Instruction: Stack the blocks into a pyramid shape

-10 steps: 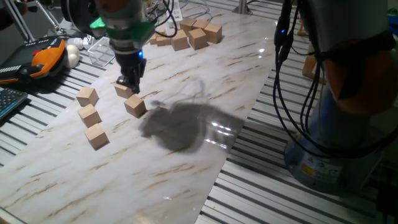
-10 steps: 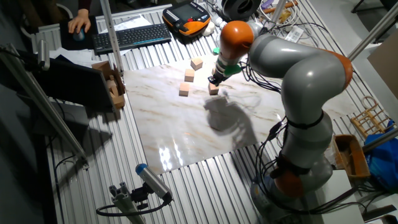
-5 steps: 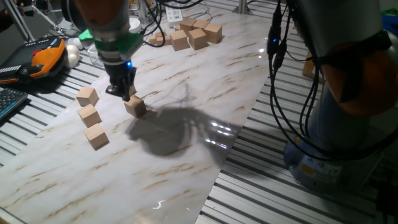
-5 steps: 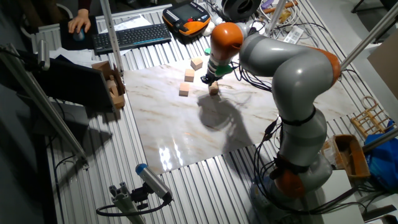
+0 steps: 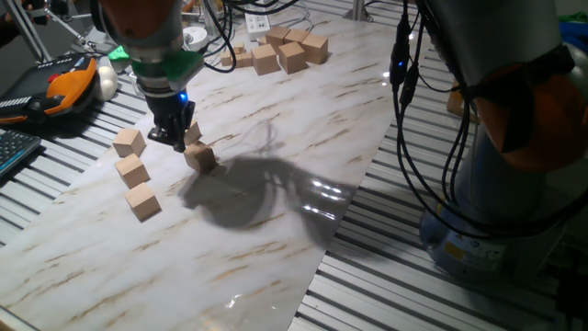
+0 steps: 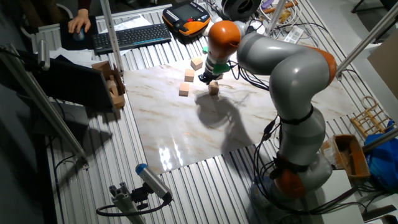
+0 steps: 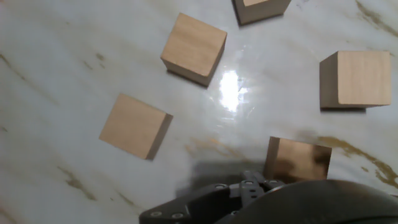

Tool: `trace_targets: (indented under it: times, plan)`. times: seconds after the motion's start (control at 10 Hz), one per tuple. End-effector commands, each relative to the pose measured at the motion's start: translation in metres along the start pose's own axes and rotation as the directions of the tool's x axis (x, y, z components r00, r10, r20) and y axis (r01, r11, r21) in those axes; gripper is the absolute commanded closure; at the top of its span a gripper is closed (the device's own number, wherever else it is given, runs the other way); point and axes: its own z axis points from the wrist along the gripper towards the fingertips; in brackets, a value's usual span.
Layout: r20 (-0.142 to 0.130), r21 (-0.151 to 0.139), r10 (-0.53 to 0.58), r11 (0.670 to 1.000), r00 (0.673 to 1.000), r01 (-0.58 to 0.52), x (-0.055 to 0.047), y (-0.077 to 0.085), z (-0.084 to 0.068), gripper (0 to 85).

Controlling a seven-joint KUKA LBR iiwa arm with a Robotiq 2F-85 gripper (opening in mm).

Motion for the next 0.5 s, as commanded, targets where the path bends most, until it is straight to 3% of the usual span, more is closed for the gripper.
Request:
trace_targets:
  times: [0.0, 0.1, 0.4]
  plan:
    - [0.002, -0.005, -0.006, 1.000, 1.000, 0.006, -0.0009, -0.0004, 0.0002, 85.0]
    - [0.006, -0.017, 0.000, 1.000, 1.000, 0.000, -0.0015, -0.0009, -0.0007, 85.0]
    - [0.049, 0.015, 0.028, 0.999, 0.998, -0.028, -0.0010, -0.0007, -0.0011, 34.0]
